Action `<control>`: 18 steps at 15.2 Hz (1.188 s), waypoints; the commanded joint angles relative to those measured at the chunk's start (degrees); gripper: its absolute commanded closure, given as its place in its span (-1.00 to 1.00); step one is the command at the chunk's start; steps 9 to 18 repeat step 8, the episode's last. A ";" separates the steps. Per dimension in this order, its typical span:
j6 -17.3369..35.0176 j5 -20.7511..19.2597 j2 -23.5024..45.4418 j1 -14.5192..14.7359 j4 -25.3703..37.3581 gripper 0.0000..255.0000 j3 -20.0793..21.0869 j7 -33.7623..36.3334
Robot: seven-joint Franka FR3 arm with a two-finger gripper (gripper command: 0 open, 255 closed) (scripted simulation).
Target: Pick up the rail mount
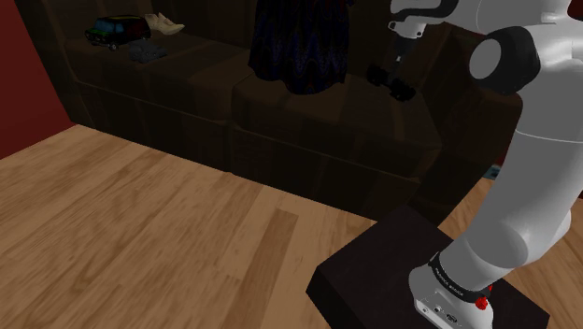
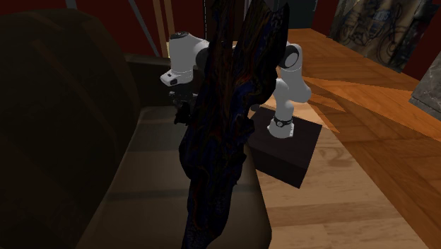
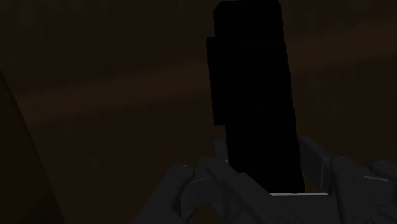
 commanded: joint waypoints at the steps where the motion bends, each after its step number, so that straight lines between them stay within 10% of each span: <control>1: -1.94 0.16 0.42 -0.24 2.36 1.00 0.00 0.00; 18: -6.53 0.65 1.60 -1.08 8.10 1.00 -0.04 -0.24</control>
